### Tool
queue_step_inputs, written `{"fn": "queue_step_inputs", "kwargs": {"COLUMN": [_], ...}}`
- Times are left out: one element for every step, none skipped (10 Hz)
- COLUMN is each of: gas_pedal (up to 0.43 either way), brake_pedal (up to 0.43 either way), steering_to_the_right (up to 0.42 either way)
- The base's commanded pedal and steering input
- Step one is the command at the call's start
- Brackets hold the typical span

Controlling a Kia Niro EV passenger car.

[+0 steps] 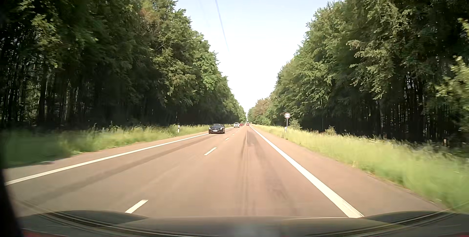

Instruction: Follow the waypoints while adhering to traffic rules and regulations

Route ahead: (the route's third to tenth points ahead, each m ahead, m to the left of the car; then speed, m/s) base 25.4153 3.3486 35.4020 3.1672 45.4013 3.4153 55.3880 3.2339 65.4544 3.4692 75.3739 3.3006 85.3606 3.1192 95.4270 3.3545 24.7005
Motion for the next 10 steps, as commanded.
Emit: {"fn": "queue_step_inputs", "kwargs": {"gas_pedal": [0.138, 0.138, 0.138, 0.138, 0.138, 0.138, 0.138, 0.138, 0.138, 0.138], "brake_pedal": [0.030, 0.030, 0.030, 0.030, 0.030, 0.030, 0.030, 0.030, 0.030, 0.030], "steering_to_the_right": [0.003, 0.003, 0.003, 0.002, 0.003, 0.002, 0.002, 0.002, 0.002, 0.002]}}
